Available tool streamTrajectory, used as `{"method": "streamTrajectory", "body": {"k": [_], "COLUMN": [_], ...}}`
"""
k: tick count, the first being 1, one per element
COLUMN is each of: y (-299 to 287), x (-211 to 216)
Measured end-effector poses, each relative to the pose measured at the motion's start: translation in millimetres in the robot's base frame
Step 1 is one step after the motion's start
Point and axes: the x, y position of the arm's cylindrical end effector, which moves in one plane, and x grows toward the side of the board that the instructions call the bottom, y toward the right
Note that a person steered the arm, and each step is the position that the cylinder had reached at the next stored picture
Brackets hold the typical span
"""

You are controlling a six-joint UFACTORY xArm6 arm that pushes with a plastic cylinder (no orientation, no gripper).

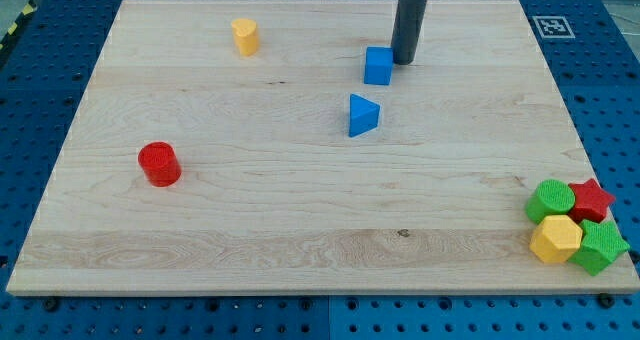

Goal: Place the blue triangle diagonally on the bottom right side of the blue cube

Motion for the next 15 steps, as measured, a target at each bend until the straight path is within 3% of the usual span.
{"method": "streamTrajectory", "body": {"k": [2, 4, 7, 10, 15], "y": [13.2, 4.9, -44.4, -99.4, -86.3], "x": [16.4, 59.4, 25.0, 73.5, 91.1]}}
